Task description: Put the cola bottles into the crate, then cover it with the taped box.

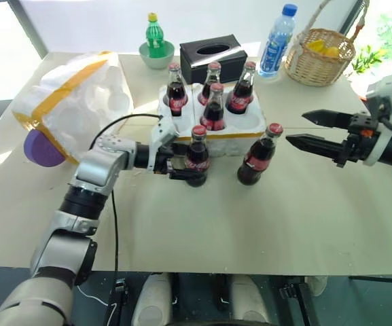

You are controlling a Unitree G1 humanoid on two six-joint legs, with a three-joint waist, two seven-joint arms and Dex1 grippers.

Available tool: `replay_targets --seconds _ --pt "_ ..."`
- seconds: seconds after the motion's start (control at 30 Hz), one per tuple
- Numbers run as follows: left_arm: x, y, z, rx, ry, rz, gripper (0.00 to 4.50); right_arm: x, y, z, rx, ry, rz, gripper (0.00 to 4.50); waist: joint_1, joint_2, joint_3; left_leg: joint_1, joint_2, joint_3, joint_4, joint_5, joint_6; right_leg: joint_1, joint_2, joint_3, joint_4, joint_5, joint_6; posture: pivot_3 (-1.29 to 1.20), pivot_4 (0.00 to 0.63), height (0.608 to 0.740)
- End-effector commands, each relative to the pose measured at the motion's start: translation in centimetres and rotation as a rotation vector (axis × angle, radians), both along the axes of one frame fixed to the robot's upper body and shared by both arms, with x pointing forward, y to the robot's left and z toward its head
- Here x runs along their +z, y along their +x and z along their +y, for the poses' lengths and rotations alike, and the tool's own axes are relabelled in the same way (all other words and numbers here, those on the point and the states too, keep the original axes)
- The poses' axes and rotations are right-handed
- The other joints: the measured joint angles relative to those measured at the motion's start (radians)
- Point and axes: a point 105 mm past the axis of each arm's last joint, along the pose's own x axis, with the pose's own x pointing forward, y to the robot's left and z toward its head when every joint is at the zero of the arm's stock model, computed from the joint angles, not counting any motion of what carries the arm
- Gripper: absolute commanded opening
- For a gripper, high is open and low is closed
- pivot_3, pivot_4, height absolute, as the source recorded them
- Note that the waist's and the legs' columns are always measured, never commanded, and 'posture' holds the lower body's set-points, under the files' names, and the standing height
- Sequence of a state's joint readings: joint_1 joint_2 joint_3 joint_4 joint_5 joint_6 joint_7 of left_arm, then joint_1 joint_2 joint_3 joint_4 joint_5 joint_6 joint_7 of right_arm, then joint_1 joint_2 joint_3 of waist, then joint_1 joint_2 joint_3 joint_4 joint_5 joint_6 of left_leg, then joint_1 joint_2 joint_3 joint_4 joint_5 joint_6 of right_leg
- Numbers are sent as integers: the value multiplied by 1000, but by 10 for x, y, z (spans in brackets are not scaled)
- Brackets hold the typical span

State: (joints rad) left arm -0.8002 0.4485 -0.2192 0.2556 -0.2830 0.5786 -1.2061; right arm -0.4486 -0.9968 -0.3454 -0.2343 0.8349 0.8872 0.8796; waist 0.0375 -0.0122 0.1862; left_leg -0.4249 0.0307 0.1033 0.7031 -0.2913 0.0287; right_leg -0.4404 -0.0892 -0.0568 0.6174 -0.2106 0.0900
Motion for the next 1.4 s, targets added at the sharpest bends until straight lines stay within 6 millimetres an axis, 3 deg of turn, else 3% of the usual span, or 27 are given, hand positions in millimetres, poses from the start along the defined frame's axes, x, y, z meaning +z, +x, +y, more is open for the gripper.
replay_targets --seconds 0.03,0.13,0.2,0.43,0.57,0.67,0.87,0.97,1.07,1.23,1.4 --pt "8 1 -14 -46 -21 -28 4453 13 -5 0 -1 15 -62 4500 1 0 0 0 0 0 0 0 0 0 0 0 0 0 0 0 150 740" --pt "12 -2 -16 -65 -61 -13 3704 11 -6 -1 -8 17 -56 4500 0 0 0 0 0 0 0 0 0 0 0 0 0 0 0 0 150 740" --pt "18 -8 -14 -89 -85 -5 2871 9 -9 -1 -2 13 -46 4500 -1 0 0 0 0 0 0 0 0 0 0 0 0 0 0 0 150 740" --pt "50 -30 13 -149 -119 29 2862 14 -24 4 83 -15 -50 4500 -3 0 0 -1 1 -1 0 0 0 -1 0 0 1 0 0 0 150 740" --pt "77 -30 30 -128 -137 -4 2862 22 -34 8 154 -18 -50 4500 -2 0 0 0 1 -1 0 -1 1 -1 0 0 1 0 0 0 150 740" --pt "102 -17 42 -48 -187 -48 2862 22 -42 12 202 -34 -39 4500 4 0 0 -1 1 -1 0 -2 4 -1 0 0 0 0 0 0 150 740" --pt "136 50 67 334 -253 -218 2862 23 -41 15 213 -32 -54 4500 1 0 0 0 0 -1 2 -2 4 0 0 0 0 0 0 0 150 740" --pt "138 69 66 427 -266 -245 2862 21 -37 15 205 -26 -57 4500 0 0 0 0 0 0 2 -2 3 0 0 0 0 0 0 0 150 740" --pt "130 77 56 422 -259 -240 2862 17 -34 17 198 -20 -53 4500 3 0 0 -1 0 1 1 0 0 0 0 0 0 0 1 0 150 740" --pt "108 80 45 384 -207 -215 2862 14 -31 17 174 -13 -54 4500 2 0 0 -1 -1 3 2 0 0 1 0 -1 0 1 1 0 150 740" --pt "116 76 34 330 -242 -204 2862 11 -27 13 130 -7 -50 4500 4 0 0 0 -1 2 3 0 0 2 -1 -1 0 1 1 0 150 740"
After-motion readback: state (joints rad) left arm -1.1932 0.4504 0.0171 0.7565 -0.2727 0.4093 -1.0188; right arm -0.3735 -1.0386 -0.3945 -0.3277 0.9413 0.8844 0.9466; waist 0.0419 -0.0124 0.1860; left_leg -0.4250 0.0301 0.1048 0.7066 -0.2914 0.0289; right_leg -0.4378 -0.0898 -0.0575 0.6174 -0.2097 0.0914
